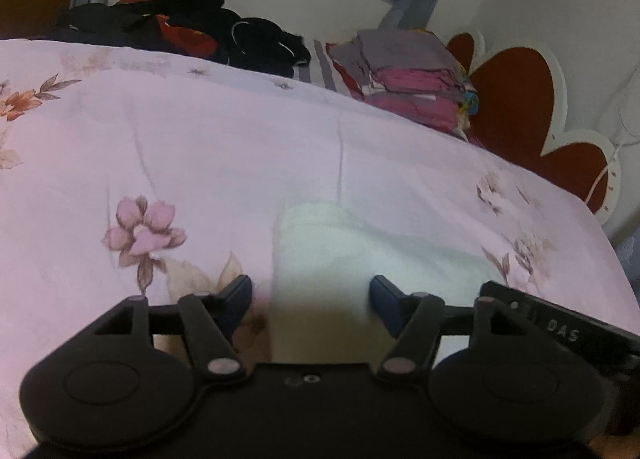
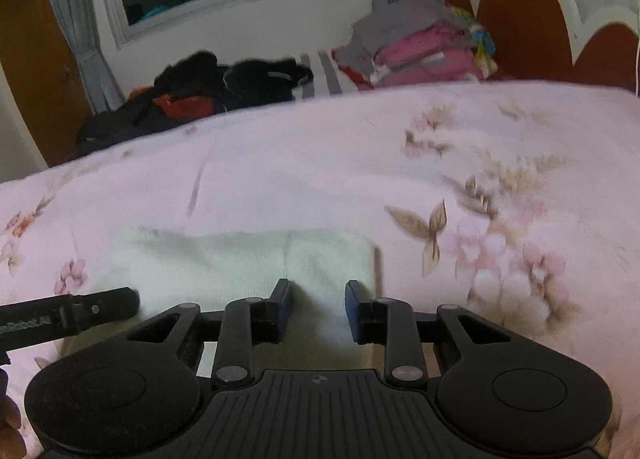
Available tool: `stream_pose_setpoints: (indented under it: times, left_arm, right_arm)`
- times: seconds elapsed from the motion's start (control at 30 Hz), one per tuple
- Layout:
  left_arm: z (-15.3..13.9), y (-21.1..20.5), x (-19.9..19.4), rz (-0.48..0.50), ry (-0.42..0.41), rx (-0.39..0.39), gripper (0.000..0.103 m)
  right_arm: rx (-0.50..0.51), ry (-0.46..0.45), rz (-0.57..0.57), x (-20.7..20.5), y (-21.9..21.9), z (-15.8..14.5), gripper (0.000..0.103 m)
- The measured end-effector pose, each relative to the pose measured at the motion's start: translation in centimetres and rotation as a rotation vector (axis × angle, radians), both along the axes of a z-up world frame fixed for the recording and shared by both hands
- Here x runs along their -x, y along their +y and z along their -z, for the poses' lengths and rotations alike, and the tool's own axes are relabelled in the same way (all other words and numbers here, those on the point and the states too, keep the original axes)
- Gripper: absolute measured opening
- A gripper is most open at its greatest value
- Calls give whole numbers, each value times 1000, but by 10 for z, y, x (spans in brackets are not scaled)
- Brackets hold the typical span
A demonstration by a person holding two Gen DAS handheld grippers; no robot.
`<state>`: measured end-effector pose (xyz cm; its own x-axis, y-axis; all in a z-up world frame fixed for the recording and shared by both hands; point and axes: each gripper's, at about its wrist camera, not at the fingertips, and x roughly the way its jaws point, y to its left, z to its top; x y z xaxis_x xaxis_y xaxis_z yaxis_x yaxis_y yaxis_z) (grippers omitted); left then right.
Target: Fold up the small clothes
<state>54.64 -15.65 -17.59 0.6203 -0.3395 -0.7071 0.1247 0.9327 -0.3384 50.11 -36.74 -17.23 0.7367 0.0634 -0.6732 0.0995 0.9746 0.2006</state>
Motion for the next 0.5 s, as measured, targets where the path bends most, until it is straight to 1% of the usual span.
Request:
stream_pose_setpoints:
  times: [0.03,0.07,0.13,0.23,0.27,0.33,0.4,0.5]
  left_arm:
    - [3,-1,-3,-3,11,2,66]
    - [7,-1,-6,-10,19,7,68]
    - [10,-3,-6,-9,10,1,69]
    - [5,-4,-4,-9,4,-13,68]
    - [4,-4,-4,-12,6,-11,68]
    - [5,-5,-4,-11,4,-16,69]
    - [6,-5,-4,-8,-1,-25,71]
    - [5,-8,-4,-3,-4,-40,73]
  right_arm:
    - [5,1,2,-4,0,1,28]
    - [2,22,2,-9,0,6,28]
    - [-25,28,14,-14,-5,13,29]
    - [-63,37,33,-16,-12,9,29]
    - [-68,24,41,-15,-13,6,29]
    - [-62,12,52,-15,-12,4,29]
    - [-30,44,38,-20,-9,12,29]
    - [-15,48,33,-22,-10,14,29]
